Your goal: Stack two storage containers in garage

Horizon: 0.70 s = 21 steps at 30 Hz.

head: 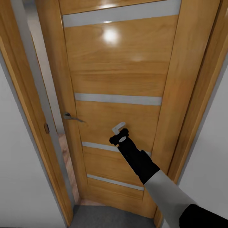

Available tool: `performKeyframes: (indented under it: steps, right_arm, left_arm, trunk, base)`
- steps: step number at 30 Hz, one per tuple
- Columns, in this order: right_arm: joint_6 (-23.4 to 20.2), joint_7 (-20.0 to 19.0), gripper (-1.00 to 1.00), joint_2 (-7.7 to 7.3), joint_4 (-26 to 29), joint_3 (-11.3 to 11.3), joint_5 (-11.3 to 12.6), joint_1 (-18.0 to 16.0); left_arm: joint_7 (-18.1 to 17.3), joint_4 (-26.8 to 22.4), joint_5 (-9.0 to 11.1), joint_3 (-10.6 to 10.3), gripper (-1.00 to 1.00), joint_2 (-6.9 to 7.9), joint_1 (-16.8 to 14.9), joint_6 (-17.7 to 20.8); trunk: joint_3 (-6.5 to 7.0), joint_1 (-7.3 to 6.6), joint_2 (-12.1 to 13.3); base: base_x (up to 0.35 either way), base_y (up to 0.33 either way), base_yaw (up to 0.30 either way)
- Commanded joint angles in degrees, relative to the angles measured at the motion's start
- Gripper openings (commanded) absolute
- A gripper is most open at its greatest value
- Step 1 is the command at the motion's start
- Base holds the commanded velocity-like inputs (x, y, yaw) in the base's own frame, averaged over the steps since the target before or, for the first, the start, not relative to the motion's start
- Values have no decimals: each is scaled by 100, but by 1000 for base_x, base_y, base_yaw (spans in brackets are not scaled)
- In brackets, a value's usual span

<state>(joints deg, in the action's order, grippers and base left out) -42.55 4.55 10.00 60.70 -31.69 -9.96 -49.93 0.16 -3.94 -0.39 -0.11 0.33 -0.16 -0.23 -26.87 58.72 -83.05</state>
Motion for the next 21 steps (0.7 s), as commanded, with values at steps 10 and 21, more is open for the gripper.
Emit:
performKeyframes:
  steps: [10, 21]
  right_arm:
    - [-26, 87, 100, 0, -114, -19, -35, -65]
    - [21, 309, 100, 0, -680, -13, -23, -446]
  left_arm:
    - [2, -8, -5, -15, 100, -5, -2, -12]
    - [2, -10, -5, -7, 100, -13, -2, -12]
  trunk:
    - [-6, 1, -3]
    - [-6, 1, -3]
  base:
    - [14, 0, 0]
    - [0, 0, 0]
